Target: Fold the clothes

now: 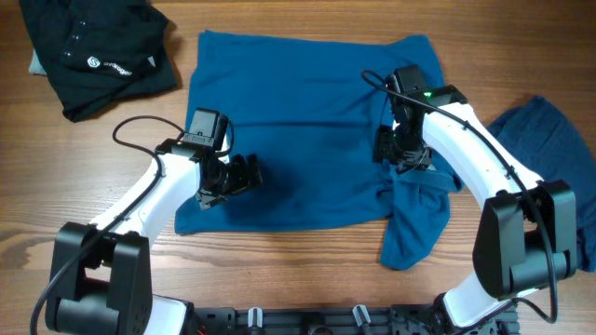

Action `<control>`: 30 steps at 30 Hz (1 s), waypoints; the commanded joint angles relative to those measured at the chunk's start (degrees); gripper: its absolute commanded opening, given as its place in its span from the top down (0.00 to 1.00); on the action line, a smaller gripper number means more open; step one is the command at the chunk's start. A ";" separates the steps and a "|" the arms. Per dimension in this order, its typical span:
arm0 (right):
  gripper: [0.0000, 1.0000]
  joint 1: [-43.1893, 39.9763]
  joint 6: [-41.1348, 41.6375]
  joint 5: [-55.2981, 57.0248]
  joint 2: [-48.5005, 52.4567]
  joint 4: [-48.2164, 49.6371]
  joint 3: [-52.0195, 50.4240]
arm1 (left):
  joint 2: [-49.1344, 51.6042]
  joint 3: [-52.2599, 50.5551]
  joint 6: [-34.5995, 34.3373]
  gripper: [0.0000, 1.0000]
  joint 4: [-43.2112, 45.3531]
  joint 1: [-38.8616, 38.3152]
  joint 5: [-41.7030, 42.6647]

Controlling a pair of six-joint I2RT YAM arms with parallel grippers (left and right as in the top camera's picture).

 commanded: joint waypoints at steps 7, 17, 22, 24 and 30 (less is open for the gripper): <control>0.38 0.24 0.28 3.34 -0.61 0.24 -0.28 | 0.66 -0.28 -0.57 0.00 0.17 -0.13 0.44; 0.35 -3.08 1.79 0.87 -0.61 9.03 -7.28 | 0.66 -0.28 -0.57 0.00 0.26 -0.13 0.44; 0.37 -3.08 0.61 0.66 -0.61 12.59 -8.70 | 0.66 -0.28 -0.57 0.00 0.85 -0.13 0.44; 0.41 -3.08 0.63 0.15 -0.61 13.09 -8.70 | 0.66 -0.28 -0.59 0.00 1.05 -0.13 0.44; 0.58 -3.10 0.63 -0.11 -0.63 14.08 -8.61 | 0.66 -0.28 -0.57 0.00 1.46 -0.13 0.44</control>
